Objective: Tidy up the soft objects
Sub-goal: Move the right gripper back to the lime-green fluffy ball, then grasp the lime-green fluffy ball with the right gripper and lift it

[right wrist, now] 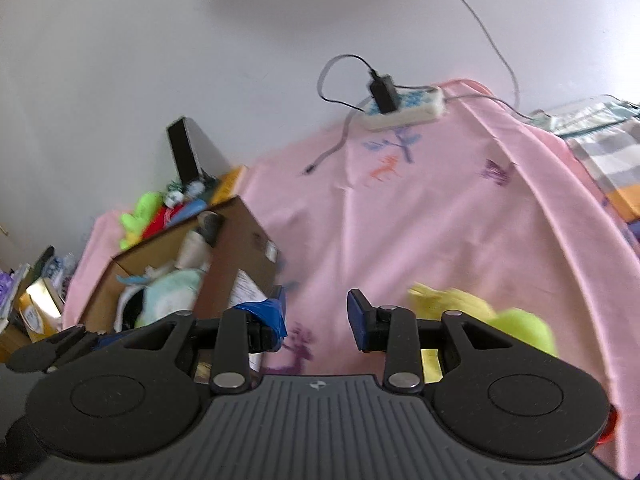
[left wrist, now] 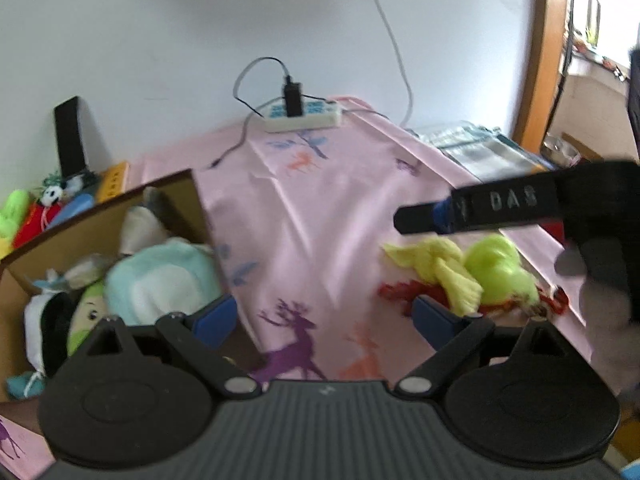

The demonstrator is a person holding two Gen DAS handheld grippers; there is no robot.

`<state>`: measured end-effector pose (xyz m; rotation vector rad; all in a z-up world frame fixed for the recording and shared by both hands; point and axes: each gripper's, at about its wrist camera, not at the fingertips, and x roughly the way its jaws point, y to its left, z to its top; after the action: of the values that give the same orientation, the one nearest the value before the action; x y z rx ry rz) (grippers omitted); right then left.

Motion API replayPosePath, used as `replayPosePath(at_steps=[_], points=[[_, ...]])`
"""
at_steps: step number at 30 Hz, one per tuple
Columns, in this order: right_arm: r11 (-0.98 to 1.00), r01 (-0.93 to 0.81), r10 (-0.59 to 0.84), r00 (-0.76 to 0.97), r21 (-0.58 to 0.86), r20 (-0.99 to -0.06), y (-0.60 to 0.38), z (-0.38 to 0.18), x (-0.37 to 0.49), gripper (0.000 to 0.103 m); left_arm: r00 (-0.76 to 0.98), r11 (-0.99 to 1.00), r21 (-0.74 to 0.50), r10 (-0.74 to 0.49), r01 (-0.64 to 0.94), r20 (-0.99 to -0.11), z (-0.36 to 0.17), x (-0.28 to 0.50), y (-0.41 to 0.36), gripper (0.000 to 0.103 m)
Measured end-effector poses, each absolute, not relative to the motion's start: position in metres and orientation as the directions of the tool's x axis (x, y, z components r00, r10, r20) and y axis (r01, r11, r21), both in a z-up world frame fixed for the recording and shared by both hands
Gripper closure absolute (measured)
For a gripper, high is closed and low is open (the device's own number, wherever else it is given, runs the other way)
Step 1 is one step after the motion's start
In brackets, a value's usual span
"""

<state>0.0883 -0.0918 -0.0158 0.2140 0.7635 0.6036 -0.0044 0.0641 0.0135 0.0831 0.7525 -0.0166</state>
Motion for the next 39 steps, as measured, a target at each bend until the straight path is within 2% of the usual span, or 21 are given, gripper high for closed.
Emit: replayPosePath(at_steps=[11, 21, 30, 39], points=[[0.827, -0.401, 0.562, 0.555, 0.394, -0.614, -0.138, -0.024, 0.096, 0.086, 0.71, 0.979, 0.084, -0.075, 0.187, -0.7, -0.001, -0.001, 0.001, 0.01], [0.856, -0.303, 0.513, 0.595, 0.418, -0.619, -0.189, -0.025, 0.102, 0.086, 0.69, 0.938, 0.096, -0.172, 0.332, -0.703, -0.007, 0.007, -0.047, 0.01], [0.872, -0.218, 0.473, 0.61, 0.439, -0.636, -0.224, -0.036, 0.103, 0.086, 0.627, 0.919, 0.045, -0.231, 0.393, -0.744, -0.027, 0.009, -0.062, 0.01], [0.811, -0.162, 0.55, 0.538, 0.562, -0.639, -0.236, -0.053, 0.121, 0.086, 0.601, 0.903, 0.034, -0.256, 0.427, -0.757, -0.039, 0.044, -0.078, 0.01]])
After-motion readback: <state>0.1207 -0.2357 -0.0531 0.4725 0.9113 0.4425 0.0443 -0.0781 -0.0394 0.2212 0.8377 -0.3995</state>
